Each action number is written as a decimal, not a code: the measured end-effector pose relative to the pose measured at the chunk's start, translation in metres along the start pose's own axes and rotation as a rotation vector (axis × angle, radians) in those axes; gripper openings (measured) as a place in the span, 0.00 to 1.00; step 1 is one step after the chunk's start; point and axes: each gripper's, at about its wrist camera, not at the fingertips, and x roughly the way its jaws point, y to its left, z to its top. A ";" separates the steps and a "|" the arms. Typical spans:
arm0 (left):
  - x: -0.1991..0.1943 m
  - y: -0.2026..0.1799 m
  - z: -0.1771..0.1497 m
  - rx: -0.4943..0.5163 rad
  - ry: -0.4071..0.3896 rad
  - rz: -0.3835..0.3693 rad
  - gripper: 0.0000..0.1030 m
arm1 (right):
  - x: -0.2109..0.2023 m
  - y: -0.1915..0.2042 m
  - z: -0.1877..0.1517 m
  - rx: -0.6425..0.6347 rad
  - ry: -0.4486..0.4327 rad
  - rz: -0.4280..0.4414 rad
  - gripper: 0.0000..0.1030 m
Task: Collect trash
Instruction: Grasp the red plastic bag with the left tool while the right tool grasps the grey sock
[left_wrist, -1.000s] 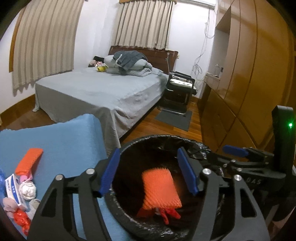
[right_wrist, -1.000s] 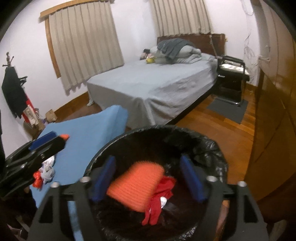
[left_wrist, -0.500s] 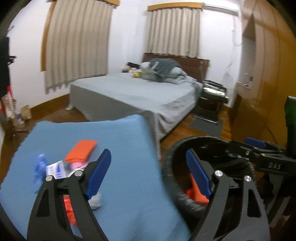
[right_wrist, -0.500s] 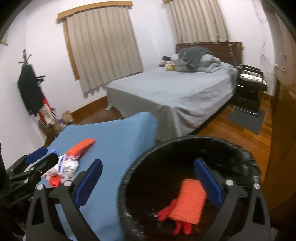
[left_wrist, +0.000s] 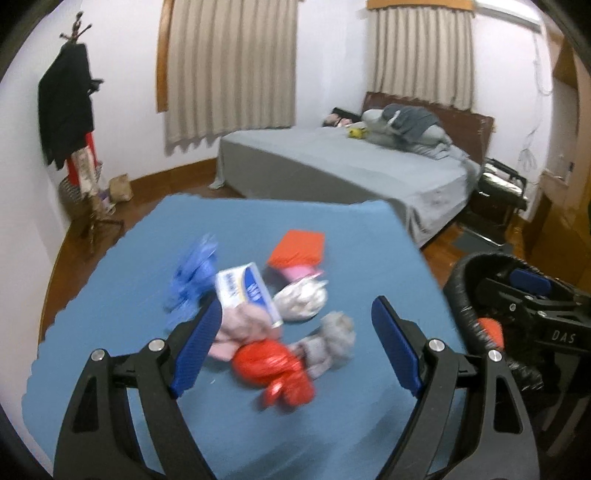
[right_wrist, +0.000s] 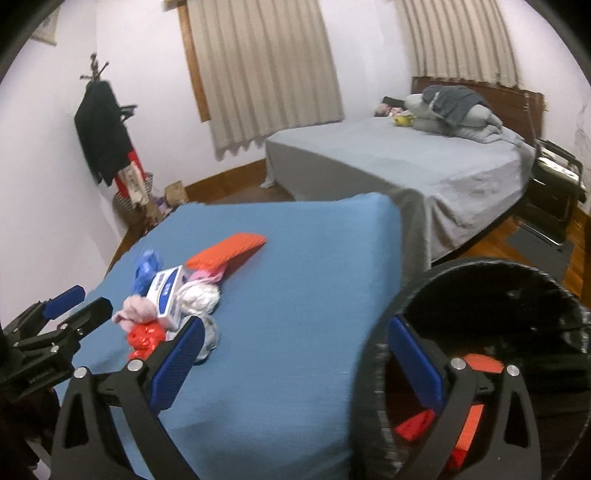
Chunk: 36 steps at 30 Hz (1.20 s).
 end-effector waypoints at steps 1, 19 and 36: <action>0.001 0.003 -0.003 -0.006 0.008 0.004 0.76 | 0.003 0.004 -0.003 -0.005 0.004 0.004 0.94; 0.055 0.022 -0.046 -0.091 0.167 -0.004 0.57 | 0.038 0.019 -0.022 -0.024 0.067 -0.015 0.94; 0.027 0.032 -0.042 -0.090 0.127 -0.017 0.41 | 0.052 0.039 -0.023 -0.060 0.097 0.032 0.94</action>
